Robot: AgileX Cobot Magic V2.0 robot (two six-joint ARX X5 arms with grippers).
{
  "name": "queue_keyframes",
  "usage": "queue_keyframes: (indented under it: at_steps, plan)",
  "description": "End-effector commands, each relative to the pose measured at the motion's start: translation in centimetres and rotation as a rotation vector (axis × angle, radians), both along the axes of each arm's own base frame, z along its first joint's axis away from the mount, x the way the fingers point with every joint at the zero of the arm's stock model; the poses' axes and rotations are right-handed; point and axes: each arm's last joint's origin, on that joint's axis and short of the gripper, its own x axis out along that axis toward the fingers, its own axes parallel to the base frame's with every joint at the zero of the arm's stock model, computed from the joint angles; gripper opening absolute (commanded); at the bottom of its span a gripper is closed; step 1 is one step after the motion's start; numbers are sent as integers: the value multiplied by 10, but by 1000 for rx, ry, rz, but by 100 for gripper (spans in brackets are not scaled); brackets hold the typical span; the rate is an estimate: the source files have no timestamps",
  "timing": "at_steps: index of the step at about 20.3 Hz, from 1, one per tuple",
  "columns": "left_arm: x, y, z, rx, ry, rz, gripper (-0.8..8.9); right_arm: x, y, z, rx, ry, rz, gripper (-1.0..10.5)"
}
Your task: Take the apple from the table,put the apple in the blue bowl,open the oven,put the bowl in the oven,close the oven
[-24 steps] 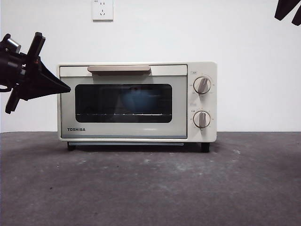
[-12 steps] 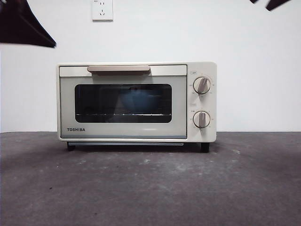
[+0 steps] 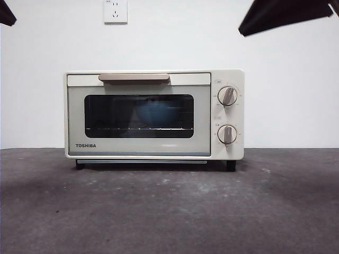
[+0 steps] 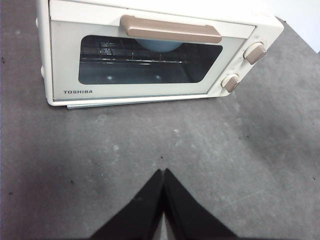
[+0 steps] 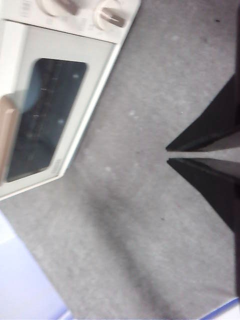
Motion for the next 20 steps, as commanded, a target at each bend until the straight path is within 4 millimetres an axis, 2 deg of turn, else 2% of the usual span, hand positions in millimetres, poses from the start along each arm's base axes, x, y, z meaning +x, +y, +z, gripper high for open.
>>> queue_keyframes:
  at_steps: [1,20]
  plan:
    - [-1,0,3,6,-13,-6,7,1,2,3,-3,-17,-1,4]
    - [-1,0,3,12,-18,-10,7,5,4,17,89,-144,-21,4]
